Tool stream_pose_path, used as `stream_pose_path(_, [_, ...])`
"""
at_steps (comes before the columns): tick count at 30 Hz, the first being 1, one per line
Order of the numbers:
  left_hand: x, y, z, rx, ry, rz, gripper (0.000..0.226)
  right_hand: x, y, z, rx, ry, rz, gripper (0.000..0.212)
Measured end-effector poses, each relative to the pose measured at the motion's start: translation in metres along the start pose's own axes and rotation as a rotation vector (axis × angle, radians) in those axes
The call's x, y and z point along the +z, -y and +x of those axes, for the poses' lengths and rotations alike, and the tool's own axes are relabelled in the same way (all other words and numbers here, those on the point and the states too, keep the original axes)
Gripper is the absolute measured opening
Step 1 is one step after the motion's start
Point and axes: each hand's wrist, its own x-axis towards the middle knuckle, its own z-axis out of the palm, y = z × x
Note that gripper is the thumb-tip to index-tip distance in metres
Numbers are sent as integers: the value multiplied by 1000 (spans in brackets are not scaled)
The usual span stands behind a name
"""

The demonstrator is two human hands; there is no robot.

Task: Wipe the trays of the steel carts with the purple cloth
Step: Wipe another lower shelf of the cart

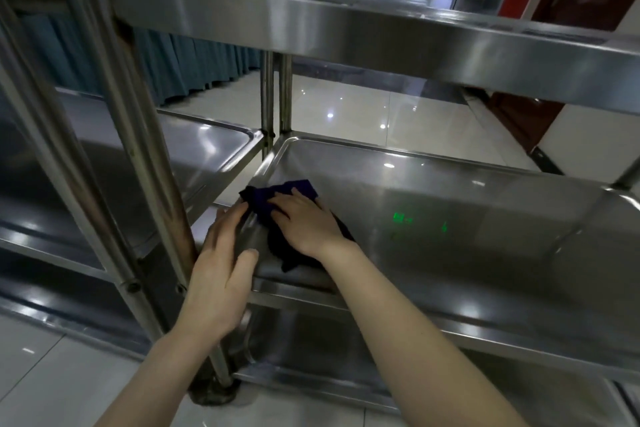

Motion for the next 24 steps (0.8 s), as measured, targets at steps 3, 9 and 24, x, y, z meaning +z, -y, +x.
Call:
stream_pose_path(3, [3, 4, 3, 15, 67, 125, 60, 1, -5, -67, -120, -8, 30, 44])
stream_pose_path(9, [41, -19, 28, 115, 110, 373, 46, -5, -36, -129, -31, -115, 2, 50])
stream_pose_path(24, [62, -16, 31, 328, 319, 594, 58, -18, -73, -181, 62, -179, -63, 48])
